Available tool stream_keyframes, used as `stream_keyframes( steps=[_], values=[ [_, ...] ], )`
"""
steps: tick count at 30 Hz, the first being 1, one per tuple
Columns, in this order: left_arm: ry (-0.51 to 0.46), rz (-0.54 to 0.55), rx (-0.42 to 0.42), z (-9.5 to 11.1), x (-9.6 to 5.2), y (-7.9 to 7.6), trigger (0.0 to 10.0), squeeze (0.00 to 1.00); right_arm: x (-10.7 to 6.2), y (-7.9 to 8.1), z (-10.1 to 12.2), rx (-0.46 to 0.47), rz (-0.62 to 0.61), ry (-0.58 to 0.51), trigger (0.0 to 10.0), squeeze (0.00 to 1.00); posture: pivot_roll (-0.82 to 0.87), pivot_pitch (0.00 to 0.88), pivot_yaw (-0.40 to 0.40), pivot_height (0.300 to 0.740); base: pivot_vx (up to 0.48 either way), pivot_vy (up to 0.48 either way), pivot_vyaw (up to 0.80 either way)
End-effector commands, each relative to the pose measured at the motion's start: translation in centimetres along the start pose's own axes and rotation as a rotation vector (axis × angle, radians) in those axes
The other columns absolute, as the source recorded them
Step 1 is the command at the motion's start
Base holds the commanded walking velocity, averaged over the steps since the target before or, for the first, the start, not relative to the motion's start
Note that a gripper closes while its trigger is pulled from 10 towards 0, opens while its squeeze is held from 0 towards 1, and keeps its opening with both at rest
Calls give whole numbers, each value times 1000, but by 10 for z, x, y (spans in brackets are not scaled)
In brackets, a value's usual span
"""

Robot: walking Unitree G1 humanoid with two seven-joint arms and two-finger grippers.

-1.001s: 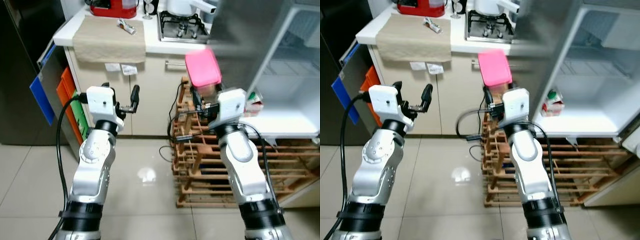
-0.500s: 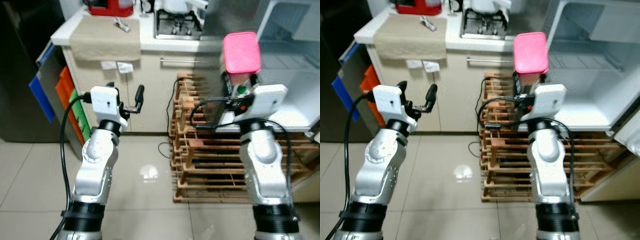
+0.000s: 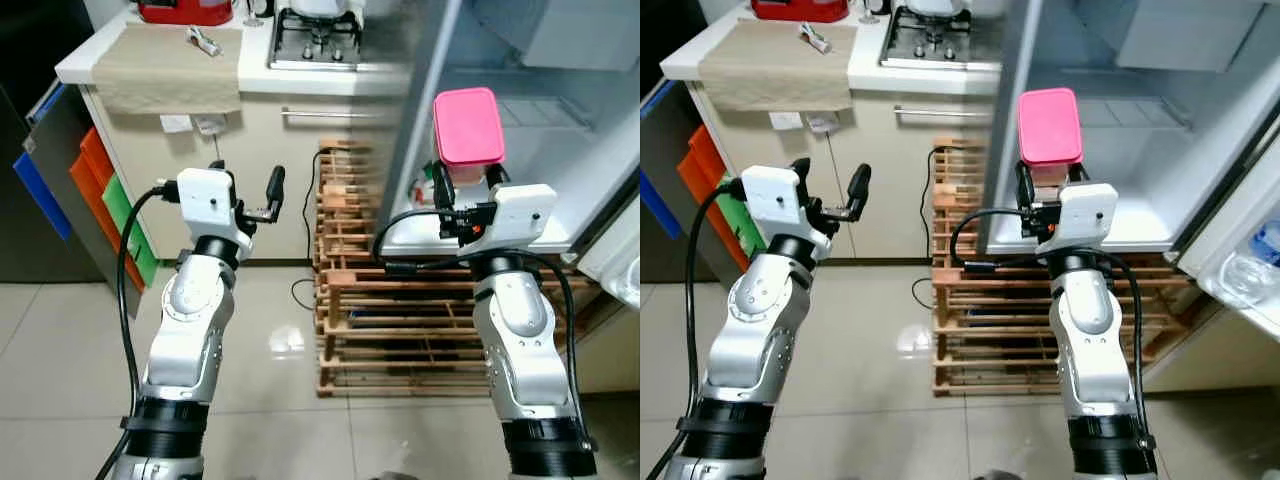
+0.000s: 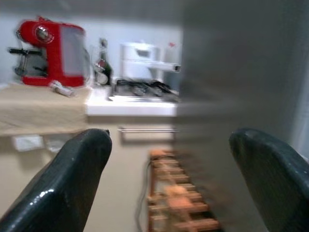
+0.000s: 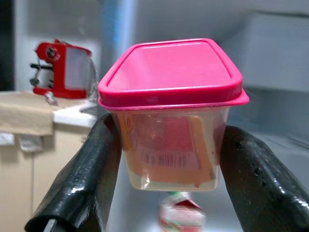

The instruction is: Restocking fridge

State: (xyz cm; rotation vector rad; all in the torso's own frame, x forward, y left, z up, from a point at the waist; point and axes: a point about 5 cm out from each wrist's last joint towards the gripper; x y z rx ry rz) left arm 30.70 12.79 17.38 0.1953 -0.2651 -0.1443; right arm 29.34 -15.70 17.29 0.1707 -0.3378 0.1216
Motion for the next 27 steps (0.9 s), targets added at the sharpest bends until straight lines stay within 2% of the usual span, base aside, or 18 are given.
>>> stream_keyframes(
  steps=[1,9,12,16,18,19,20,23,27],
  values=[
    [-7,-21,-10,3,2,-6,10000,0,0,-7,2,-14,-19,0,0,0,-51,0,-9,740,0,0,0],
    [-9,-38,-10,4,3,-9,10000,0,-2,-13,-7,-11,-48,43,0,0,-51,0,-7,740,0,0,0],
    [-36,-84,-10,7,2,-16,10000,0,-1,-13,-8,-12,-47,49,0,0,-51,0,-5,740,0,0,0],
    [-89,-179,-54,15,0,-27,10000,0,-1,-13,-10,-13,-43,54,0,0,-50,0,-6,740,0,0,0],
    [-89,-179,-54,15,0,-27,10000,0,-1,-13,-10,-13,-43,54,0,0,-50,0,-6,740,0,0,0],
    [-99,-256,-47,16,-1,-36,10000,0,1,-12,-11,-13,-38,56,0,0,-50,0,-6,740,0,0,0],
    [-99,-256,-47,16,-1,-36,10000,0,1,-12,-11,-13,-38,56,0,0,-50,0,-6,740,0,0,0],
    [-130,-448,-26,19,3,-63,10000,0,16,-7,-13,-12,-13,50,0,0,-44,0,-11,740,0,0,0],
    [-169,-540,-9,25,7,-78,10000,0,29,-6,-13,-2,-17,47,0,0,-41,0,-15,740,0,0,0]
  ],
)
Point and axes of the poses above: a point about 5 cm out from each wrist's last joint towards the gripper, its own x axis pointing out of the wrist towards the gripper, its own z axis along the axis of the wrist's last joint, y = z × x, and after that the axes turned 14 degrees about x, right-handed
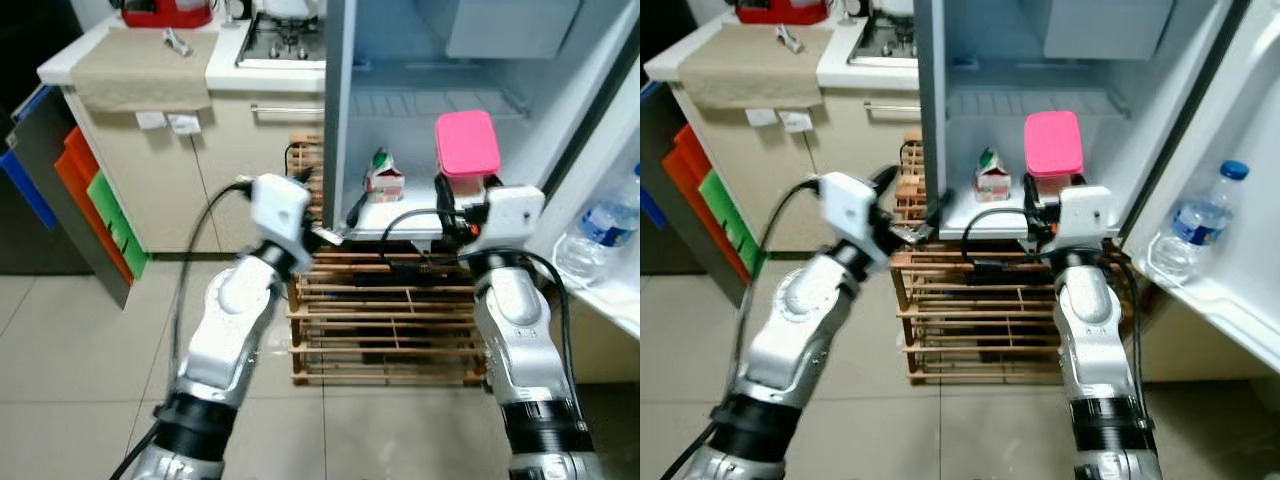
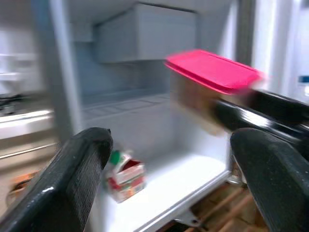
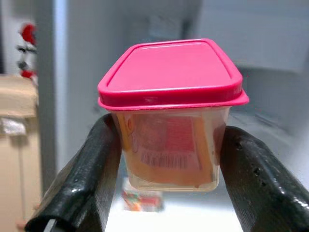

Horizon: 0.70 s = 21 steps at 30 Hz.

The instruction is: Restocking fridge

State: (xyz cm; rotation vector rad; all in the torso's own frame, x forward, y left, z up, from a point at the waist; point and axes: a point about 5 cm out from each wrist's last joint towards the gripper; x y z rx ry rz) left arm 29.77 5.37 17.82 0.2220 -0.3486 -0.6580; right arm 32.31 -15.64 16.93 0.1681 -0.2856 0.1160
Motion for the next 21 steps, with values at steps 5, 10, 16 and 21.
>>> stream_keyframes(
  steps=[5,10,16,21],
  values=[
    [-83,-123,20,14,14,-14,10000,0,15,-2,1,8,-25,-4,0,0,-39,0,-15,740,271,0,0],
    [-92,-129,-20,13,14,-14,10000,0,24,2,1,6,-22,-15,0,0,-39,0,-15,740,480,0,0],
    [-79,-130,43,11,13,-13,10000,0,27,-2,2,-36,-46,-32,0,0,-39,0,-15,740,240,0,0],
    [-50,-43,0,6,2,4,10000,0,26,-3,5,-40,-51,-53,0,0,-41,0,-12,740,0,0,0]
  ],
)
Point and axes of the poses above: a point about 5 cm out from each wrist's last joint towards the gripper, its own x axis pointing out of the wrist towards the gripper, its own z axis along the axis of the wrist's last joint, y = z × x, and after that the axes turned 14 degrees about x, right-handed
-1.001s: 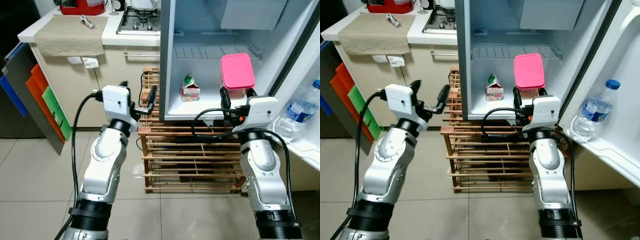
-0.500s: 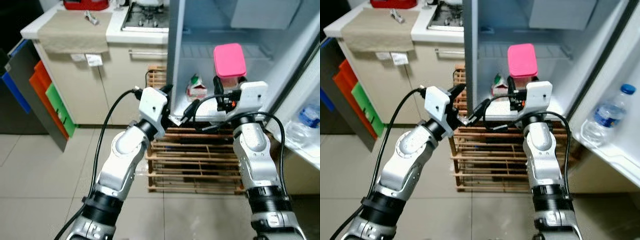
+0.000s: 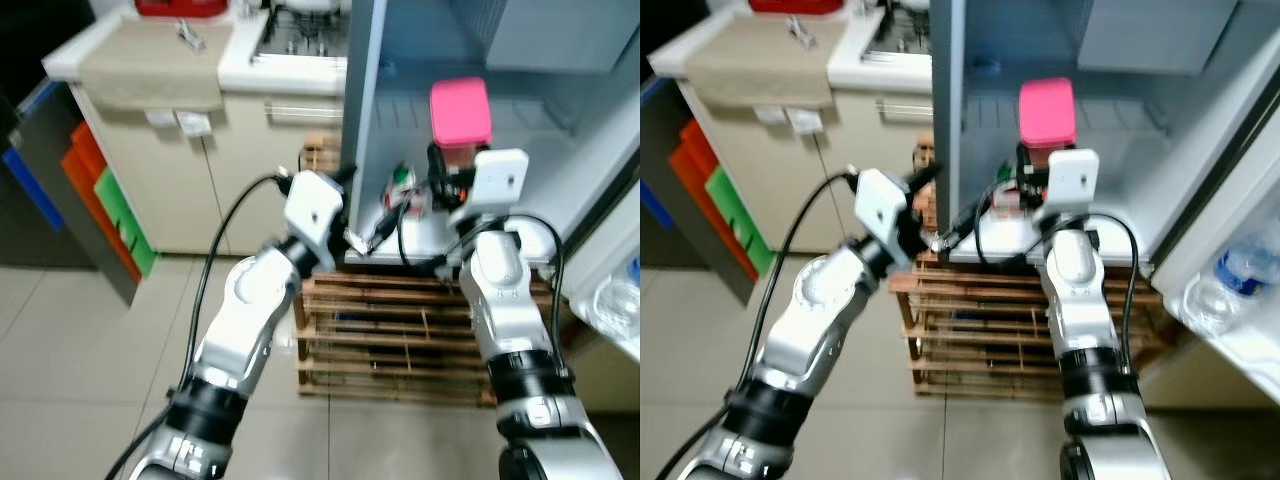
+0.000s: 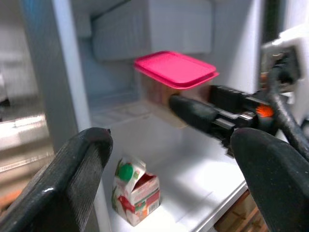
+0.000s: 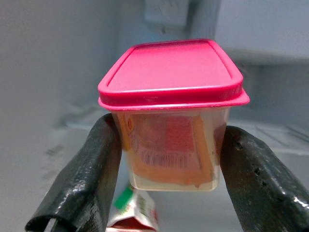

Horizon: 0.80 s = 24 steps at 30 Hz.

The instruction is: Restocking fridge

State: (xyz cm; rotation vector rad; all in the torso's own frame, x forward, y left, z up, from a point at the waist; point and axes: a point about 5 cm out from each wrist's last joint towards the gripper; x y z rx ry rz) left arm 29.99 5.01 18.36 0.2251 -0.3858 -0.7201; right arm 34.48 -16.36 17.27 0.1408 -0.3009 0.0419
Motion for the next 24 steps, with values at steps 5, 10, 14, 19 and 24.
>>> stream_keyframes(
  steps=[5,10,14,19,24],
  values=[
    [7,135,-60,-10,-30,17,10000,0,4,7,12,0,21,-61,0,0,-52,0,-16,740,0,0,0],
    [114,146,-5,-49,-38,11,10000,0,5,1,16,-7,17,-78,0,0,-52,0,-56,740,0,0,0],
    [138,70,-8,-65,-29,-5,10000,0,11,1,24,-9,23,-99,0,0,-70,0,-70,740,0,0,0],
    [143,40,47,-75,-26,-20,10000,0,16,-1,28,-35,3,-116,0,0,-77,0,-70,740,0,0,0],
    [222,-6,86,-95,-26,-41,10000,0,19,-4,27,-45,-19,-109,0,0,-85,0,-60,740,0,0,0]
  ],
)
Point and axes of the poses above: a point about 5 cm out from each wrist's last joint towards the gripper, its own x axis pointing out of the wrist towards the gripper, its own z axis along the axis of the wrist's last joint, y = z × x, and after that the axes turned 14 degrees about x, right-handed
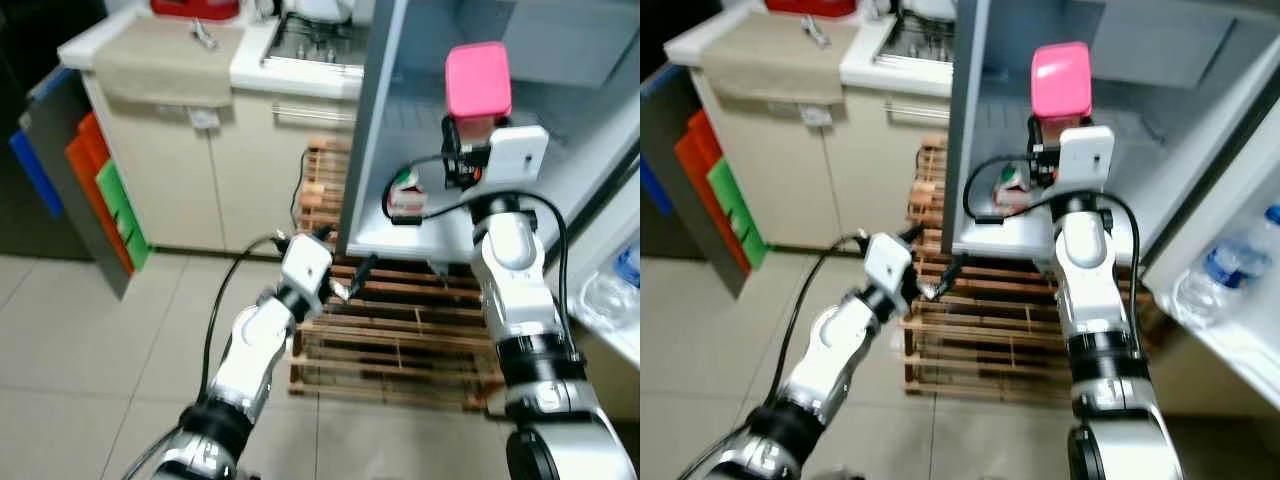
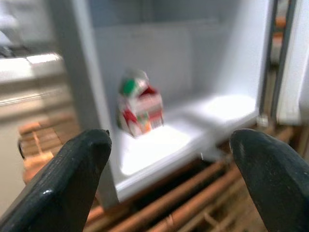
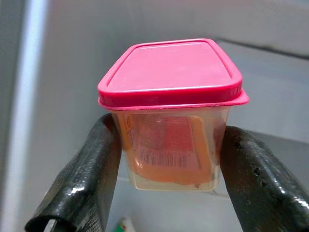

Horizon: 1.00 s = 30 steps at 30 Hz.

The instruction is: Restocking fridge

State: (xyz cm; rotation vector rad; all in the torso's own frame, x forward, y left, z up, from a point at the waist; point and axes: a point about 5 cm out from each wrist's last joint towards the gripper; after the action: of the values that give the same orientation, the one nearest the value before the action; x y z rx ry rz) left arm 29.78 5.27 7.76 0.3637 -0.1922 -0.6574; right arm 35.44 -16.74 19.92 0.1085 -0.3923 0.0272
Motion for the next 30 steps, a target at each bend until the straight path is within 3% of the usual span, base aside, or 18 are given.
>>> stream_keyframes(
  steps=[1,10,21,26,30],
  values=[
    [-20,-24,13,4,7,-9,10000,0,3,-3,3,-8,-18,-17,0,0,-87,0,-55,740,0,0,0],
    [-102,-23,-32,13,14,-17,10000,0,2,1,1,5,-8,-14,0,0,-113,0,-45,740,0,0,0],
    [-115,-38,-42,13,15,-22,10000,0,6,7,1,19,38,3,0,0,-114,0,-48,740,398,-264,0],
    [-93,24,-59,9,14,-16,10000,0,11,21,-3,46,118,45,0,0,-108,0,-46,740,392,0,0],
    [-78,46,-52,6,12,-13,10000,0,12,35,-4,98,185,71,0,0,-98,0,-55,740,0,0,0]
  ],
)
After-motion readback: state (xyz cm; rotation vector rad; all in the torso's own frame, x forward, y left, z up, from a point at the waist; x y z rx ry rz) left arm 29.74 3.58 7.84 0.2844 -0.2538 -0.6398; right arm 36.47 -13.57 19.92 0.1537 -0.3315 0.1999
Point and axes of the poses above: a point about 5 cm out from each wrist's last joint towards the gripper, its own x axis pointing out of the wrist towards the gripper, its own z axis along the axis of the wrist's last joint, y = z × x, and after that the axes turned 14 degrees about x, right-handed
